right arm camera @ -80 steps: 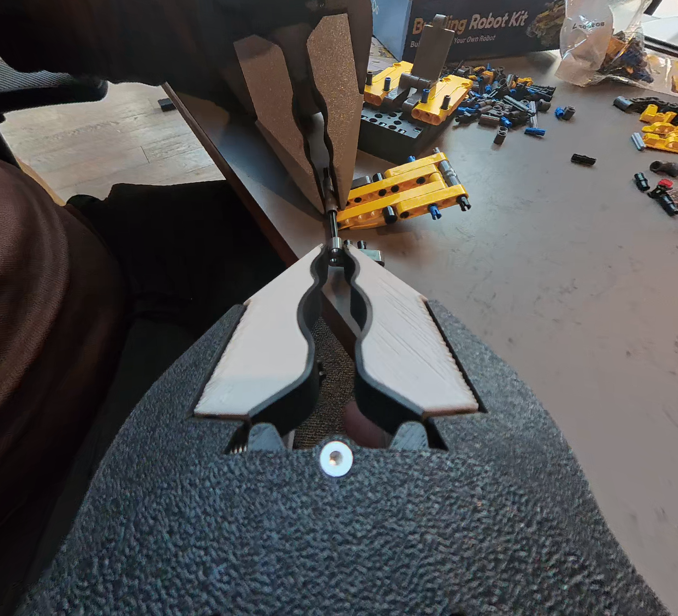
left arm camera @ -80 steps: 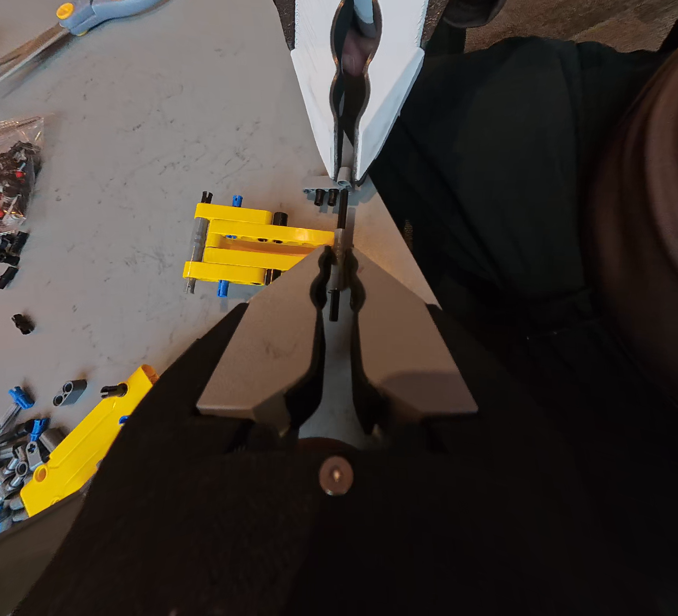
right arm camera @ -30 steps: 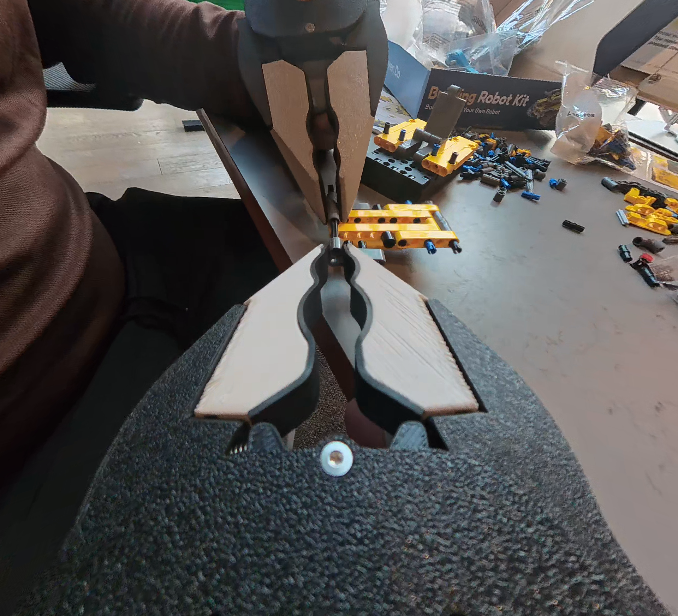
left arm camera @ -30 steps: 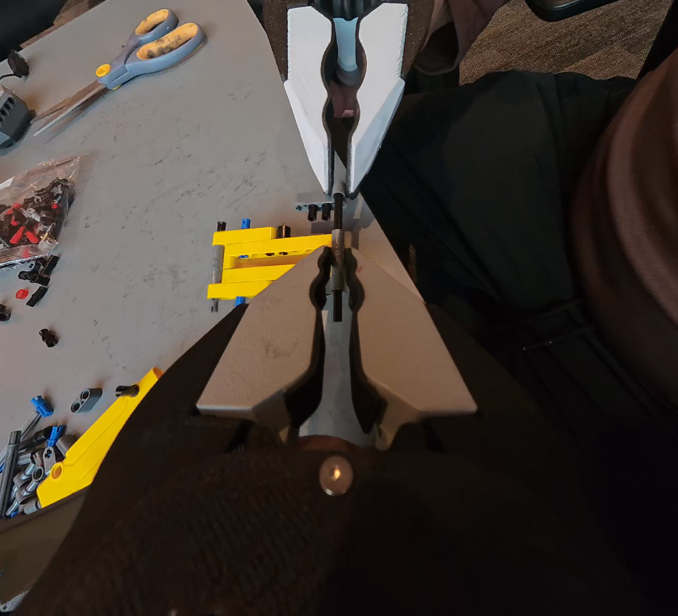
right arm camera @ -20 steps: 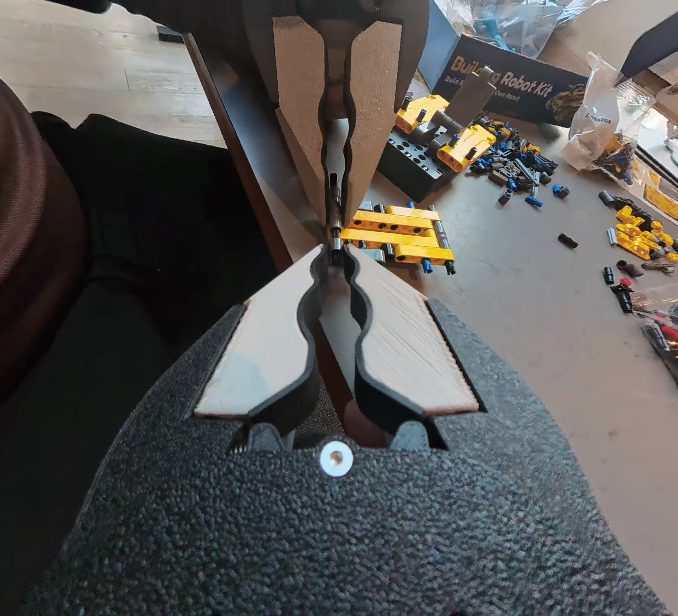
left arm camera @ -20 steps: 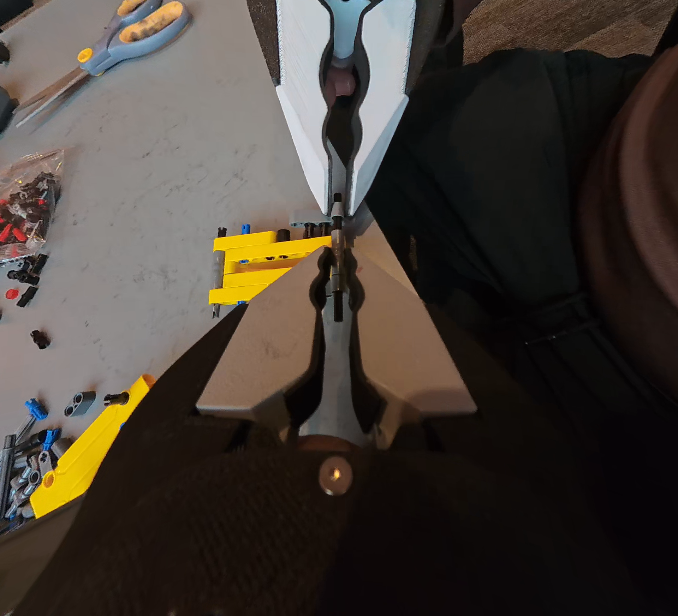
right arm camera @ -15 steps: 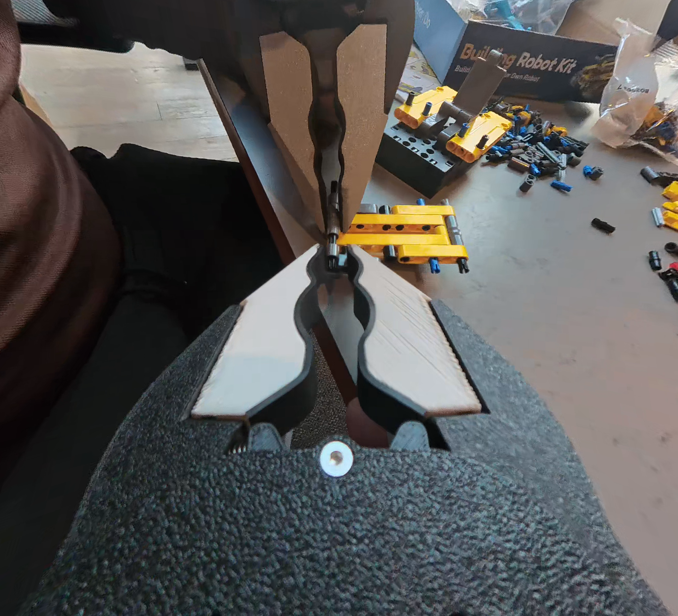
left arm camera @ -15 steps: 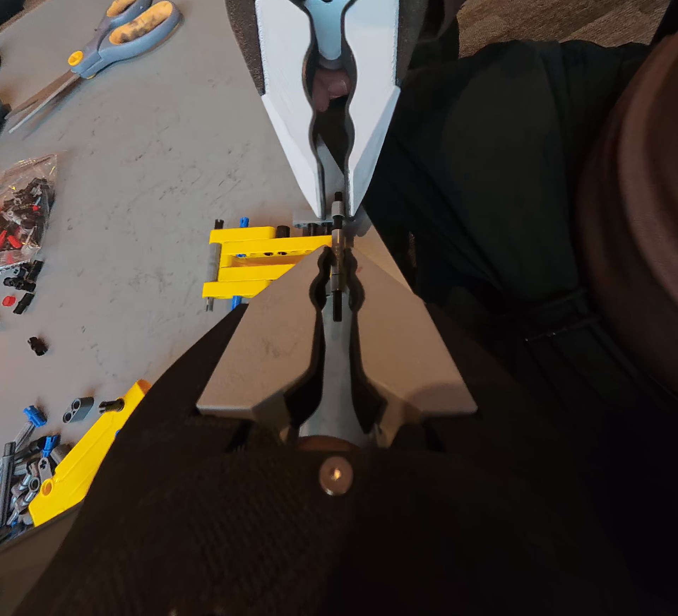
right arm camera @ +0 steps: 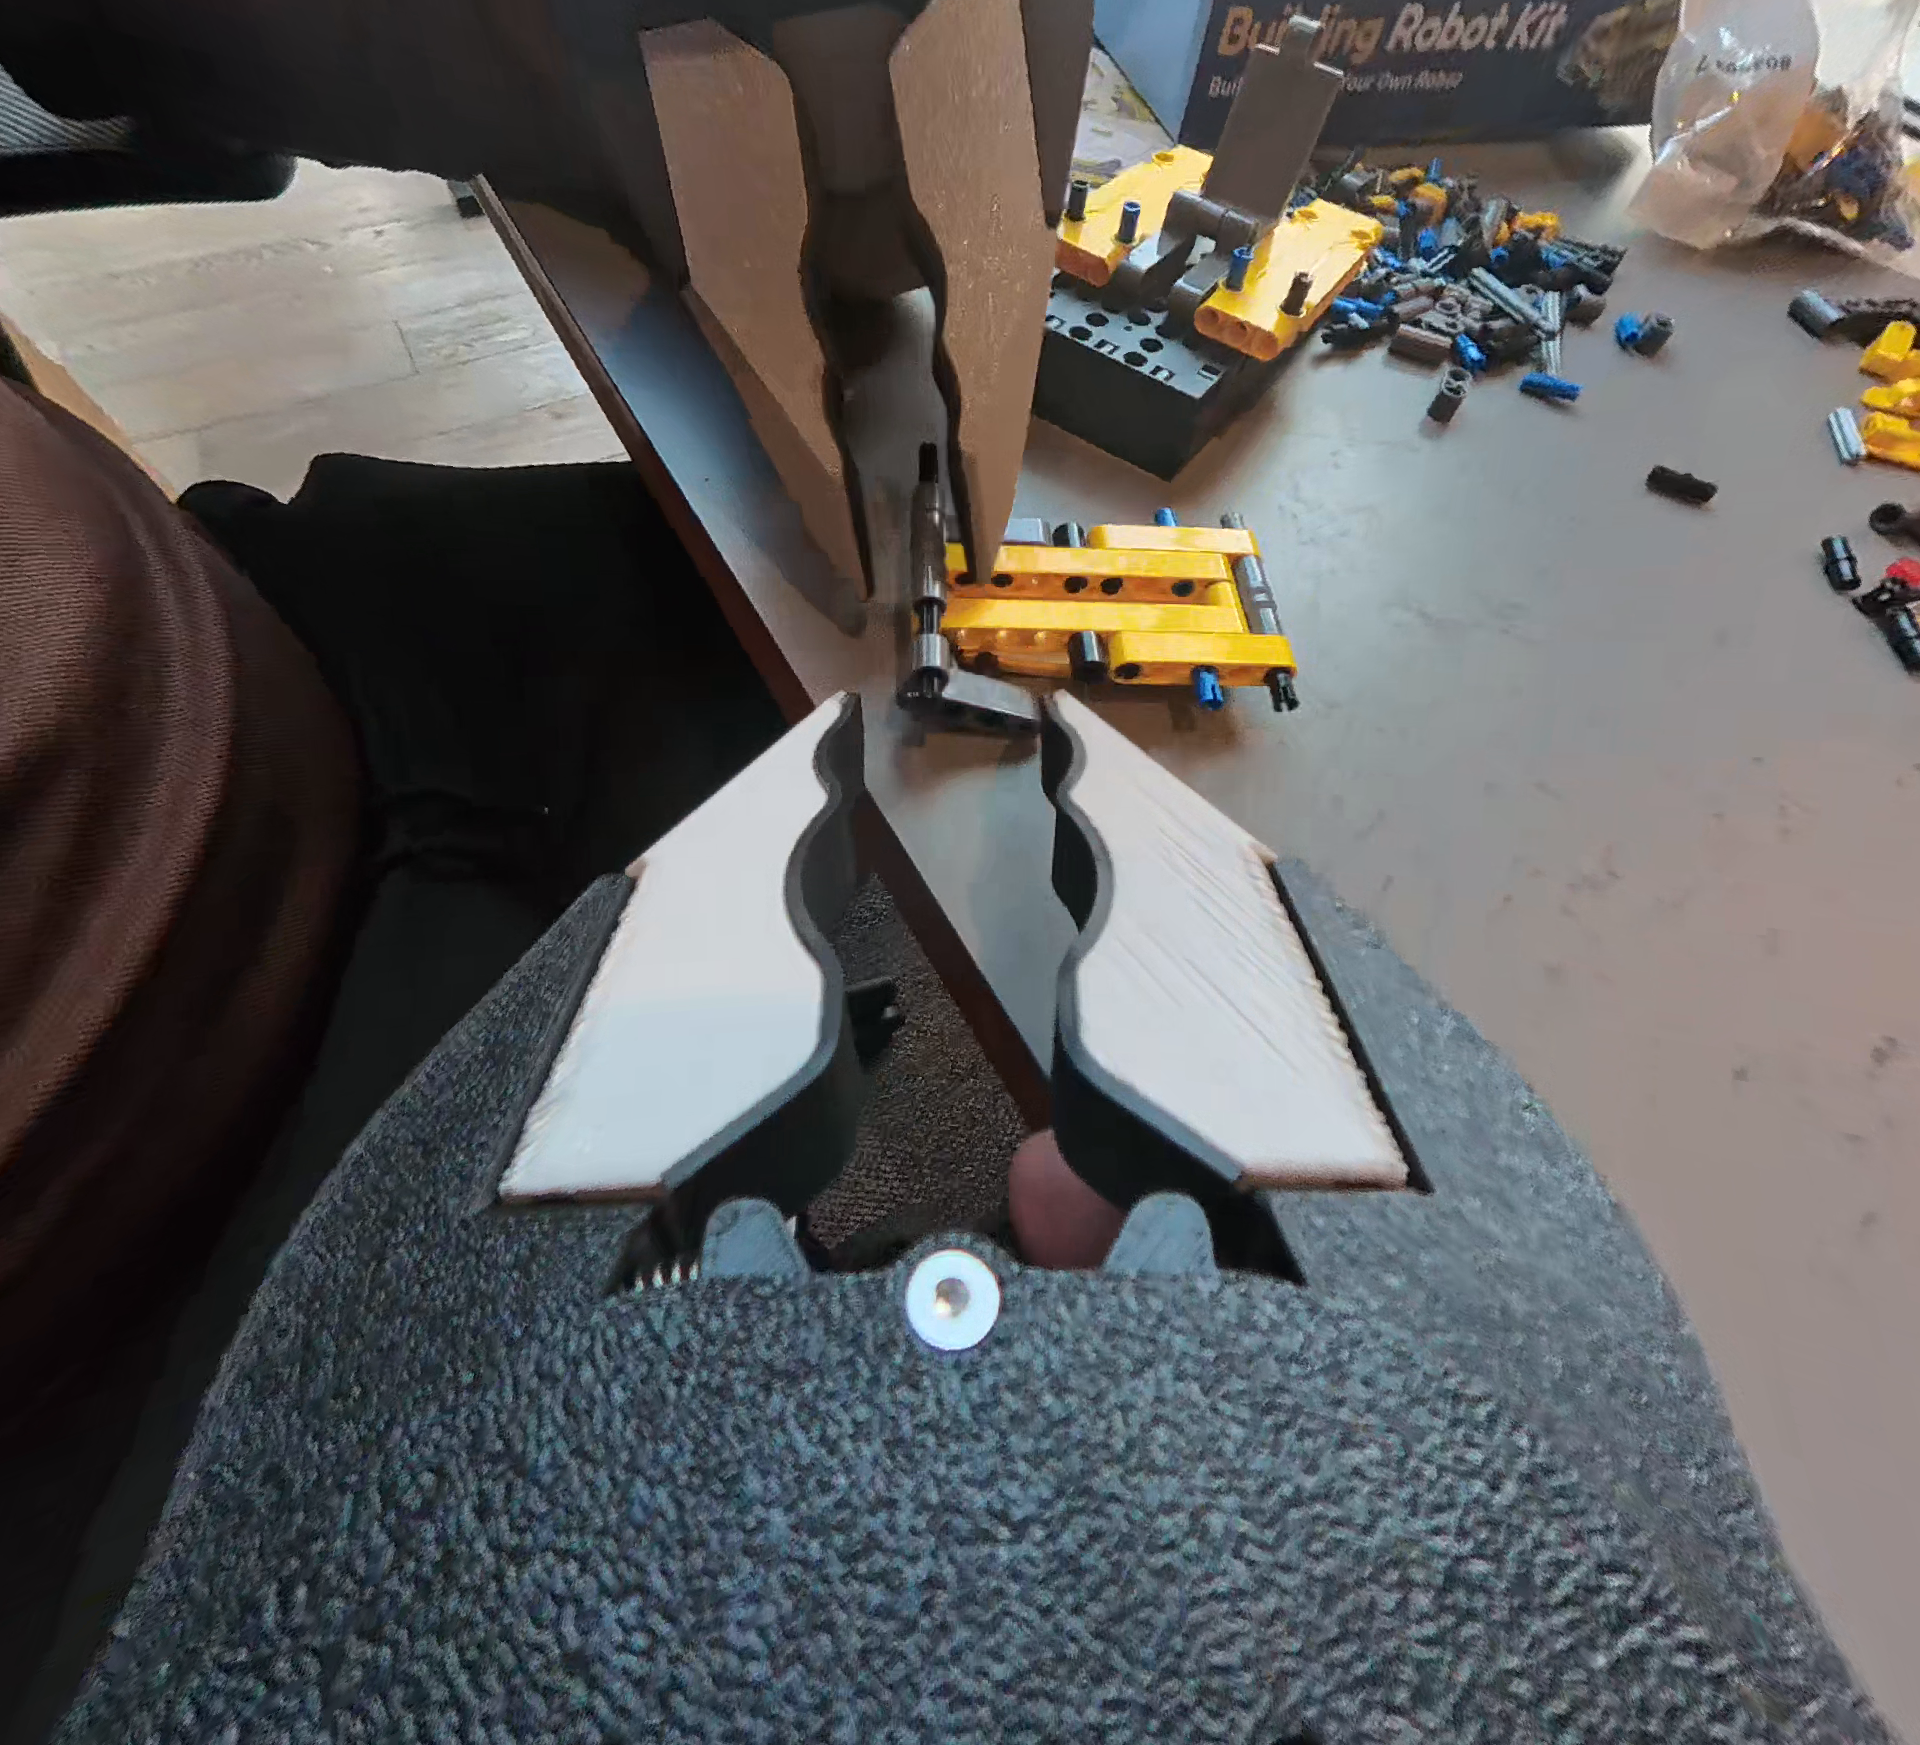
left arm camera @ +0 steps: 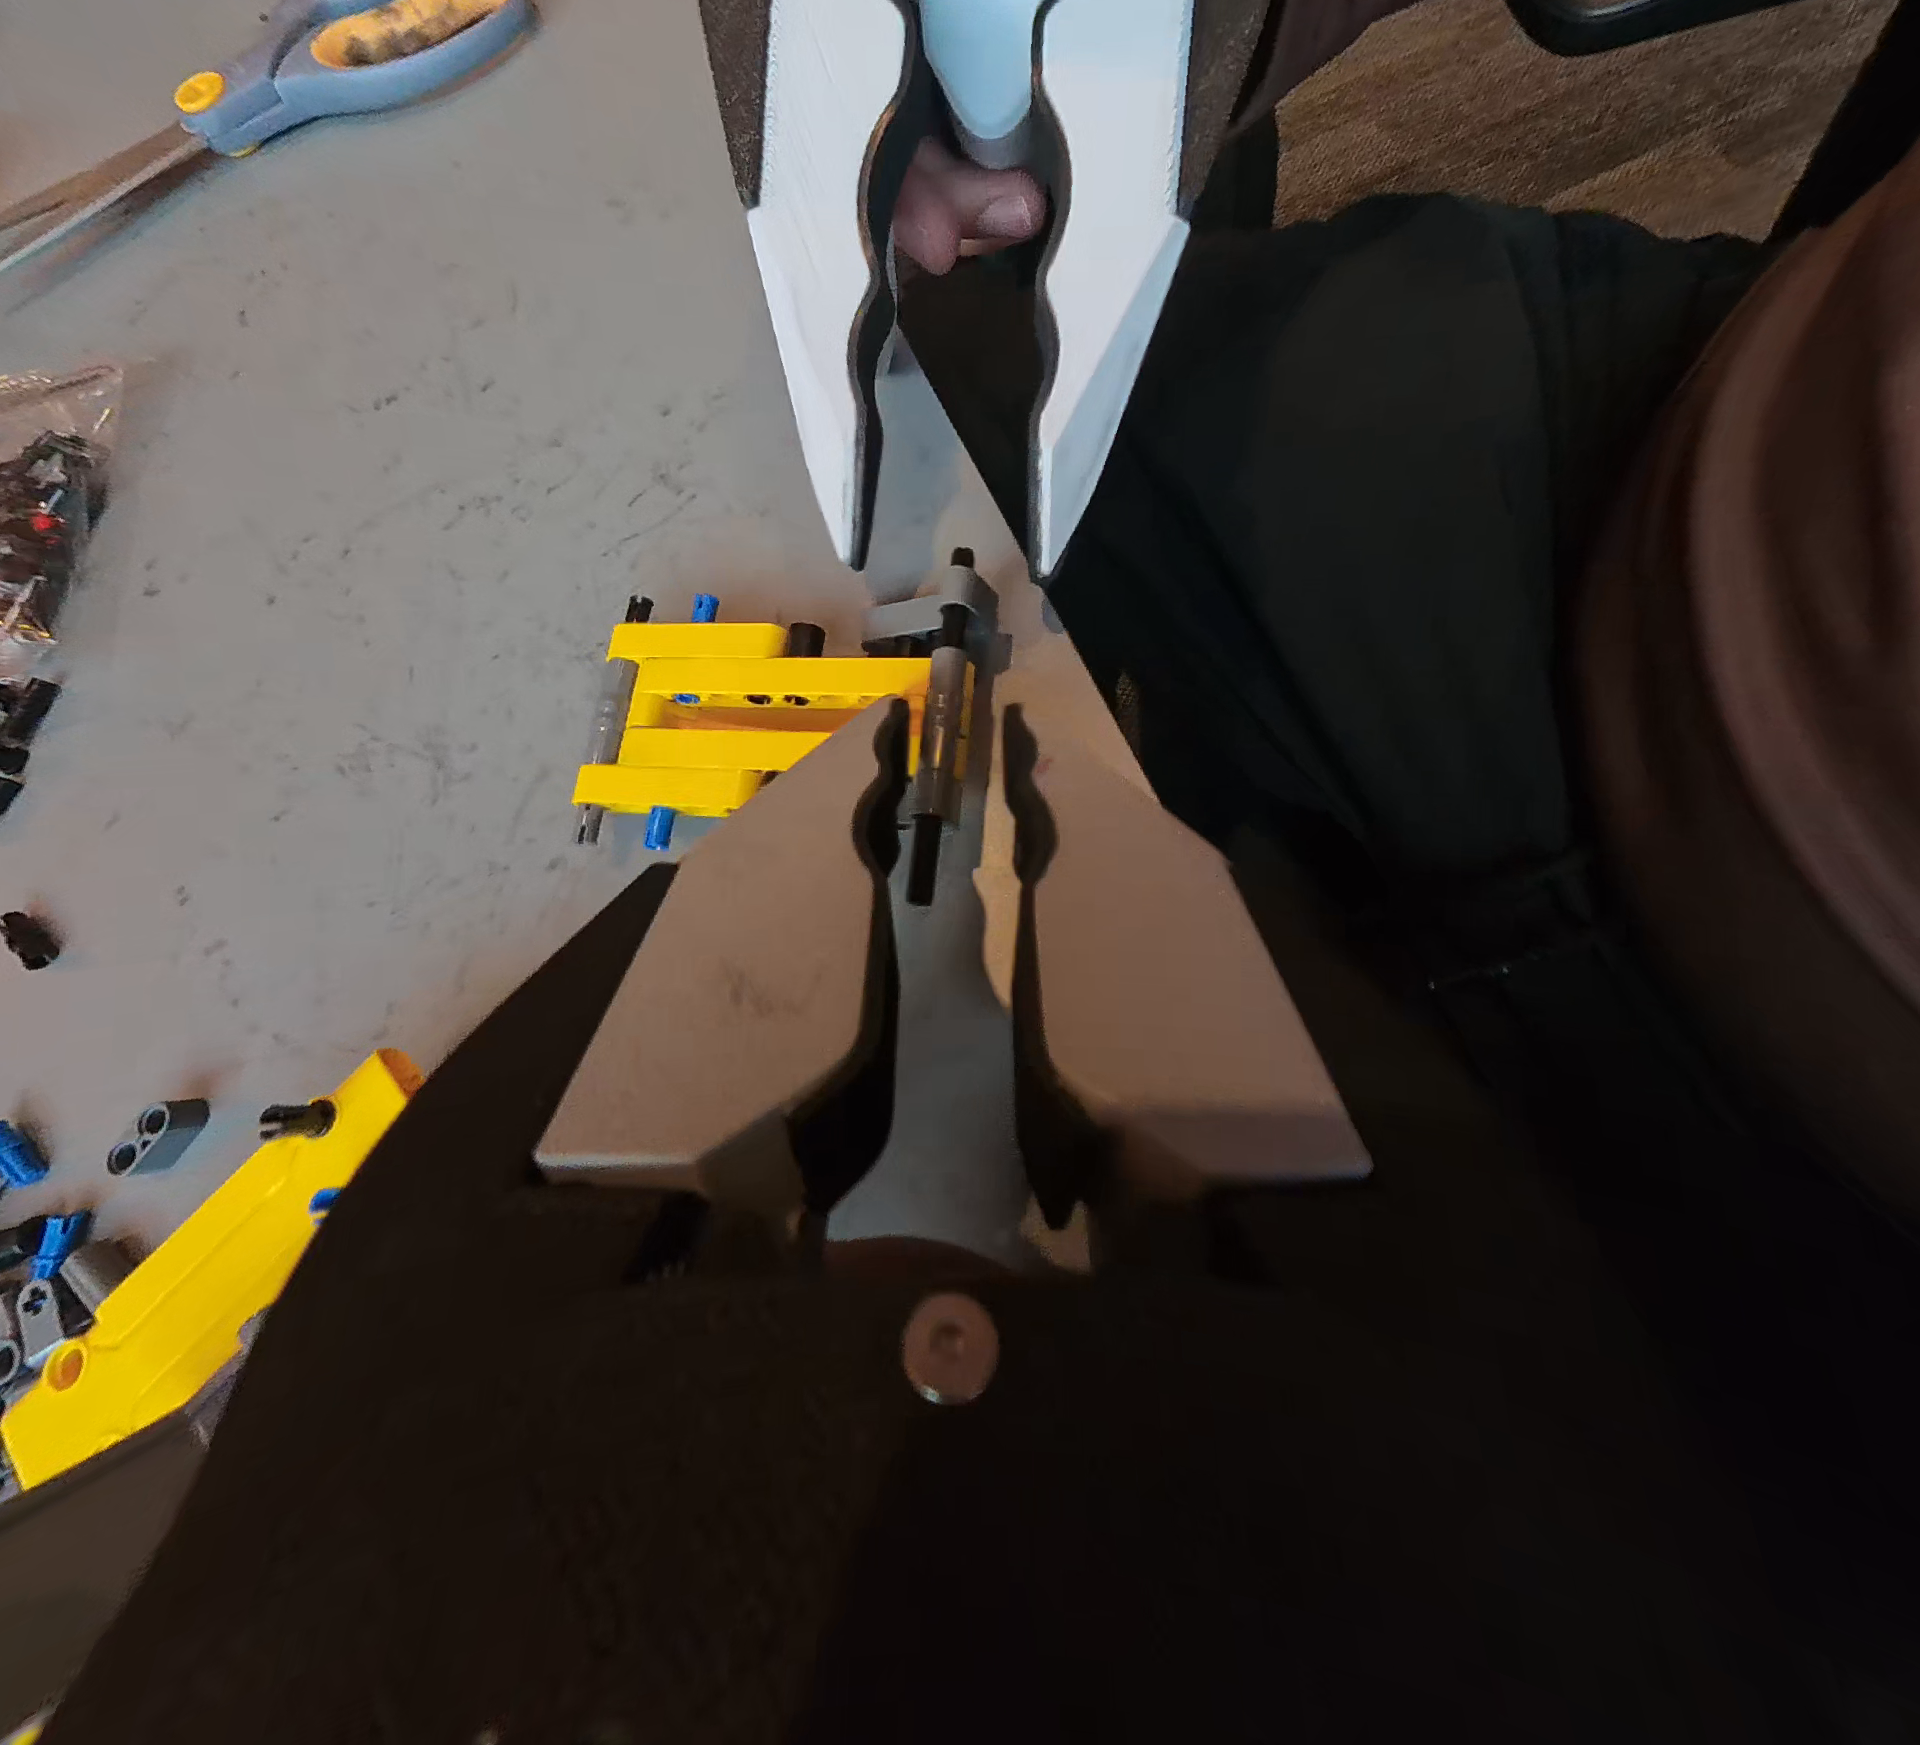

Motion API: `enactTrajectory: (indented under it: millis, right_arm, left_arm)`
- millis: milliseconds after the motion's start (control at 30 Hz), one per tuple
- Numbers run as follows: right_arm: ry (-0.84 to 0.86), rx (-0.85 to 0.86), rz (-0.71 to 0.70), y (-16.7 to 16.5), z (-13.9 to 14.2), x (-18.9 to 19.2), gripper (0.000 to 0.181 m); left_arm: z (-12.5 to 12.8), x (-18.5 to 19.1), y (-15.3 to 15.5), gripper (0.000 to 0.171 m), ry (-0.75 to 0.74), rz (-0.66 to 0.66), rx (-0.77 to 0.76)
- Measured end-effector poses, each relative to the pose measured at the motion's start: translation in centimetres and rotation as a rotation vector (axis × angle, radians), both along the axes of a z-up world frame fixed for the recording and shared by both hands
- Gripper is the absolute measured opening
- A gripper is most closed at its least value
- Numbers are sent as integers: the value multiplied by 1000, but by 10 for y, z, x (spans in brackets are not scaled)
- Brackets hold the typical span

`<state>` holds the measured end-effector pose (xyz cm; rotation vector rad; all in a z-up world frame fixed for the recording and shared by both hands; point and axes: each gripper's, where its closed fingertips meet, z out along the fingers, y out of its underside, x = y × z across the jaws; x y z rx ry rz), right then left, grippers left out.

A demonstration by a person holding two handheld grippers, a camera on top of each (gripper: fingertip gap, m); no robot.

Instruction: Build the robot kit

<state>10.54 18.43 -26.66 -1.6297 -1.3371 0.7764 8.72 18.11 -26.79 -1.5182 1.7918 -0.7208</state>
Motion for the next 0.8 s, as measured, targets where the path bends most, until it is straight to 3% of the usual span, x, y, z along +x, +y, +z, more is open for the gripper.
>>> enactTrajectory:
  millis: [200,267,400,600,800]
  right_arm:
    - [16,-109,-45,2,2,-4,38]
    - [8,-133,-39,-1,1,-4,41]
    - [-68,-105,-61,2,-5,-6,40]
    - [-99,-153,-86,4,-7,-8,39]
    - [-103,-160,-95,6,-7,-8,30]
  left_arm:
    - [12,-2,11,38,8,42,-30]
    - [15,-1,19,56,48,53,0]
    - [10,1,28,71,174,5,-5]
    - [-5,1,31,81,350,-64,-44]
    - [-12,5,35,81,372,-64,-68]
